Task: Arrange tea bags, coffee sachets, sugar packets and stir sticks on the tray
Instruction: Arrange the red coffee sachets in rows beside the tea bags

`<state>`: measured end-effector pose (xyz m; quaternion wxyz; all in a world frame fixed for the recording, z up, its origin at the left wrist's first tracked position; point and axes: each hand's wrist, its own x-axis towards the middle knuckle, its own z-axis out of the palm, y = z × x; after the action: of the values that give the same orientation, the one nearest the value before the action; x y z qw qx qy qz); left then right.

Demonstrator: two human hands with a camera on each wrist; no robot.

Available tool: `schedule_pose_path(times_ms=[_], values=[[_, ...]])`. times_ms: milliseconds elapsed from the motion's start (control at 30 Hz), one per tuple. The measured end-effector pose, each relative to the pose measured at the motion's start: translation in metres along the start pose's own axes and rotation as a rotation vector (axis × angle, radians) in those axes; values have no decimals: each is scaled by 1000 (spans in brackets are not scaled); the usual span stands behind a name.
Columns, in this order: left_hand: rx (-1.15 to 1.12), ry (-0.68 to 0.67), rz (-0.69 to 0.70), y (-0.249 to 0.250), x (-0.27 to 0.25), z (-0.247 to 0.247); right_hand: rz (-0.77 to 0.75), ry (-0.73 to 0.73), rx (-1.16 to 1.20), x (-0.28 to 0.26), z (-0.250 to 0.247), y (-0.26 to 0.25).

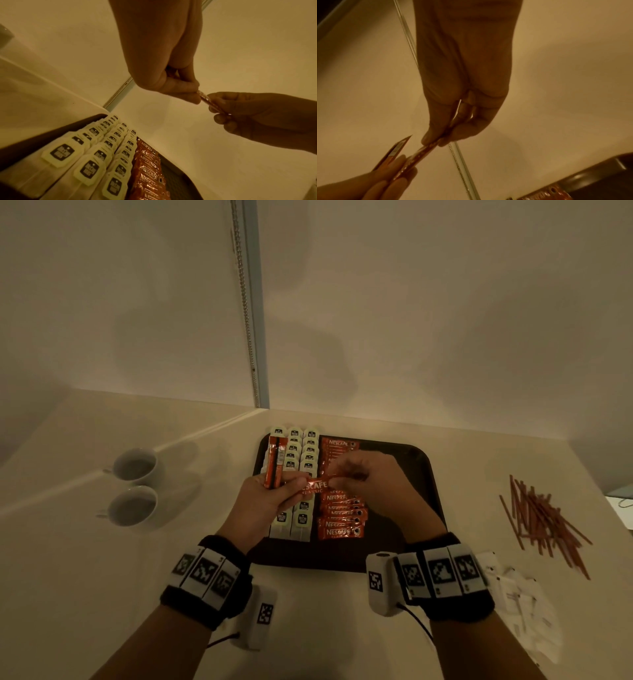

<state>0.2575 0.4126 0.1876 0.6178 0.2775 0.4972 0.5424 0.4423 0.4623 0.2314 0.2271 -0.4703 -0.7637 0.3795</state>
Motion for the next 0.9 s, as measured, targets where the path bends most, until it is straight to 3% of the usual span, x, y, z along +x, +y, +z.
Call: schedule_pose_path(times_ms=[100,267,400,500,900], values=[[113,7,1,-1,-1,-1,34,-47,-63,-2,2,14],[280,162,69,-1,2,-13,247,-37,-36,-17,14,65],[248,197,17,1,5,-21,418,-154,-63,-35,33,101],[250,191,17,2,5,-21,452,-230,-122,-41,48,114],[294,172,9,-2,10,-24,465,9,-262,-34,71,125]])
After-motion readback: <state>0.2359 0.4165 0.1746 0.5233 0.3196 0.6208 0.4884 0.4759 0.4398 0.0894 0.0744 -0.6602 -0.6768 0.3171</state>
